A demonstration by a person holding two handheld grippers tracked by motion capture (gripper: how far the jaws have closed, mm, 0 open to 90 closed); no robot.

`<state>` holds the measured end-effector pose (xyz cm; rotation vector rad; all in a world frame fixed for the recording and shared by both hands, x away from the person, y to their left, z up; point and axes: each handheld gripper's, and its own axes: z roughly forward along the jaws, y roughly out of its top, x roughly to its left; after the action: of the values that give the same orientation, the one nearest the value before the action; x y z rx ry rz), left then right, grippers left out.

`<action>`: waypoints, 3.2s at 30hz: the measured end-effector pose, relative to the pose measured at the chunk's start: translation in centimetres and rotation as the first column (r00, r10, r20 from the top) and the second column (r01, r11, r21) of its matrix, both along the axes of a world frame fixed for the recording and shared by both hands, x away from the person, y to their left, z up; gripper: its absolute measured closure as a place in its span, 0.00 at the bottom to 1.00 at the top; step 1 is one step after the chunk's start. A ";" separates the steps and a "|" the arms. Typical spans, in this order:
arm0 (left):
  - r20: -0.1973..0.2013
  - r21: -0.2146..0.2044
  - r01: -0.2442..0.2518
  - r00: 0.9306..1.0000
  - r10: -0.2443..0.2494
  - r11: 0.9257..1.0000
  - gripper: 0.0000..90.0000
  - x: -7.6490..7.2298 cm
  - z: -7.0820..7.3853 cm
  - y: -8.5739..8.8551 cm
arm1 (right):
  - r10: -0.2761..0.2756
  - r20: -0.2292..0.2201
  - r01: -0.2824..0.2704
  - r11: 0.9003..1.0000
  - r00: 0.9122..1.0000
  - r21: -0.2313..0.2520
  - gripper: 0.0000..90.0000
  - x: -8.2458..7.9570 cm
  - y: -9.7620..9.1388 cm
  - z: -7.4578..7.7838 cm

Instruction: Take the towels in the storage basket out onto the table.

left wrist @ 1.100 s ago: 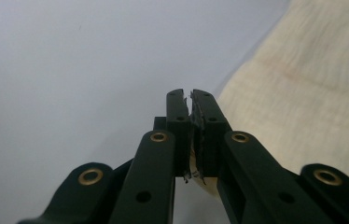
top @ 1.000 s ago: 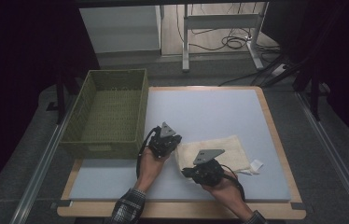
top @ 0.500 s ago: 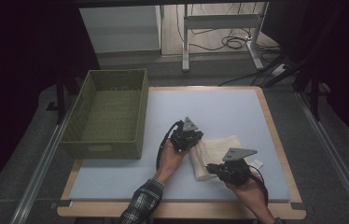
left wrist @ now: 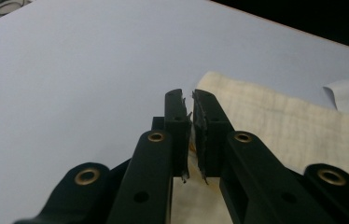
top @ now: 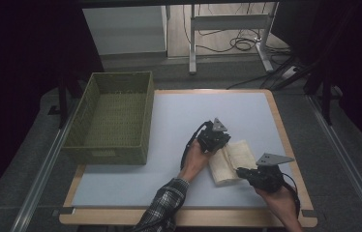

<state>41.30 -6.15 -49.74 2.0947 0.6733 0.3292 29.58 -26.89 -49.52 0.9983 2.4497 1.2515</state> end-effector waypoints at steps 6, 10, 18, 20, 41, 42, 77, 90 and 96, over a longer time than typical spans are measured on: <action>0.009 0.018 0.020 1.000 -0.020 1.000 0.93 0.5 0.1 -2.0 | -0.029 0.001 0.029 1.000 1.000 -0.006 0.94 0.0 -1.5 0.1; 0.007 0.020 0.019 1.000 -0.019 1.000 0.93 0.9 -0.1 -2.9 | -0.046 0.003 0.046 0.999 0.999 -0.011 0.94 0.2 -2.2 0.1; -0.015 0.003 0.007 1.000 -0.007 1.000 0.87 1.8 -0.6 -3.8 | -0.076 -0.021 0.075 0.997 0.997 -0.028 0.93 1.0 -2.8 -0.8; -0.015 -0.023 -0.008 1.000 0.007 1.000 0.75 1.8 -0.4 -3.7 | -0.079 -0.015 0.078 0.996 0.997 -0.036 0.91 1.0 -3.0 -0.9; -0.013 0.007 -0.113 0.993 0.113 0.994 0.26 -0.1 -0.8 3.0 | -0.164 0.025 0.165 0.984 0.986 -0.067 0.73 3.9 -3.8 1.2; -0.013 0.009 -0.115 0.993 0.116 0.993 0.25 -0.2 -0.9 3.2 | -0.158 0.025 0.160 0.984 0.987 -0.082 0.72 4.7 -3.2 1.0; -0.030 0.006 -0.149 0.988 0.149 0.989 0.23 -0.8 -1.5 5.8 | -0.203 0.000 0.201 0.969 0.979 -0.146 0.80 6.6 -2.7 0.9; -0.108 0.060 -0.109 0.987 0.115 0.992 0.34 0.7 -2.8 4.8 | -0.231 -0.032 0.222 0.959 0.972 -0.174 0.59 2.6 -3.8 -0.3; -0.161 0.065 -0.087 0.982 0.096 0.994 0.38 1.0 -3.3 4.8 | -0.235 -0.092 0.216 0.960 0.968 -0.180 0.56 2.7 -3.8 -1.7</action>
<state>42.33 -1.32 -53.04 2.1663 0.8691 0.2311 32.25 -30.67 -51.22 1.2883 2.3907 0.9225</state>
